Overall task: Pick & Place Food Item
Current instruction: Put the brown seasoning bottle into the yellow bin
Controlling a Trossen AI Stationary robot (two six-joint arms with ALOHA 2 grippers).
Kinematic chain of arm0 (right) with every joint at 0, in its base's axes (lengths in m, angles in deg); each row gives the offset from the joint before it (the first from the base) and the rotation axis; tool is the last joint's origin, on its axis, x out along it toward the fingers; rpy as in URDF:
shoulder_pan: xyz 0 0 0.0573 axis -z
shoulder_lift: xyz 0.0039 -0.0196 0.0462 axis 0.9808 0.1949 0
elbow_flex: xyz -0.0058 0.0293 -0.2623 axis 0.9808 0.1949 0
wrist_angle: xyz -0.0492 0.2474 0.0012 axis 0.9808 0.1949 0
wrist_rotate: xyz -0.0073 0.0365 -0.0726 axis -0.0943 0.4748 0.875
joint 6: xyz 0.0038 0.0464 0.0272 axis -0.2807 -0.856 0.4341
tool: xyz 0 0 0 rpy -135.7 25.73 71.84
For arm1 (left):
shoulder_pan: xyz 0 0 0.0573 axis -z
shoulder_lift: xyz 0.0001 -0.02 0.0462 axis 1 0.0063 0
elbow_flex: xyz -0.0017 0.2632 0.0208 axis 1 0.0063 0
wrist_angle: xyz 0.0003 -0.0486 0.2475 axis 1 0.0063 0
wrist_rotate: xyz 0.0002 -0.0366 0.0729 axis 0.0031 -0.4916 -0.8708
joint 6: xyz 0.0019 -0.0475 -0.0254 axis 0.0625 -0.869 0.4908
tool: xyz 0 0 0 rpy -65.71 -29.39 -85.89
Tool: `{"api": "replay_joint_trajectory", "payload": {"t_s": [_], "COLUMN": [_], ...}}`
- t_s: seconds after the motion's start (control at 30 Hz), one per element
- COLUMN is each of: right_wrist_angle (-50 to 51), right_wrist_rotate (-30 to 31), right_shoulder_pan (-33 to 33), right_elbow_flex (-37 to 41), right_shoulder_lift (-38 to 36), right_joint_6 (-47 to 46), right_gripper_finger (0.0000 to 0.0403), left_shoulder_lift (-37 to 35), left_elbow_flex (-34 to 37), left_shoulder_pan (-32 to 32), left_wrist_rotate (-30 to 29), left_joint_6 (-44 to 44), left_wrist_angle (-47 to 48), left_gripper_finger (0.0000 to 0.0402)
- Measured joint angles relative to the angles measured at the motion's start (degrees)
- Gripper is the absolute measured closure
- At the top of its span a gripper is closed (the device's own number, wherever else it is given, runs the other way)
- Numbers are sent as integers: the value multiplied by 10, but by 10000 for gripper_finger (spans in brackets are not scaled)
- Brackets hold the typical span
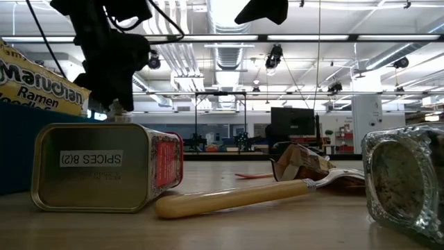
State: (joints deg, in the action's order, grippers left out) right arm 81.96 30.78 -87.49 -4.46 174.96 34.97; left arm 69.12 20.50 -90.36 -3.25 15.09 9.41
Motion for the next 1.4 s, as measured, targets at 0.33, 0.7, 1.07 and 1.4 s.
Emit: {"api": "replay_joint_trajectory", "payload": {"t_s": [0.33, 0.7, 1.07, 1.4], "right_wrist_angle": [-2, 1, 2, 3], "right_wrist_rotate": [0, -3, -5, -5], "right_shoulder_pan": [0, -4, -4, -5], "right_elbow_flex": [0, 0, 0, 0], "right_shoulder_lift": [0, 0, 0, 0], "right_joint_6": [6, 6, 6, 8], "right_gripper_finger": [76, 76, 76, 76], "left_shoulder_lift": [75, 104, 133, 140], "left_elbow_flex": [0, 0, 0, 0], "left_shoulder_pan": [53, 53, 53, 53], "left_wrist_rotate": [-3, -19, -38, -41], "left_joint_6": [110, 129, 130, 110], "left_wrist_angle": [-16, -42, -63, -58], "left_gripper_finger": [225, 225, 225, 197]}}
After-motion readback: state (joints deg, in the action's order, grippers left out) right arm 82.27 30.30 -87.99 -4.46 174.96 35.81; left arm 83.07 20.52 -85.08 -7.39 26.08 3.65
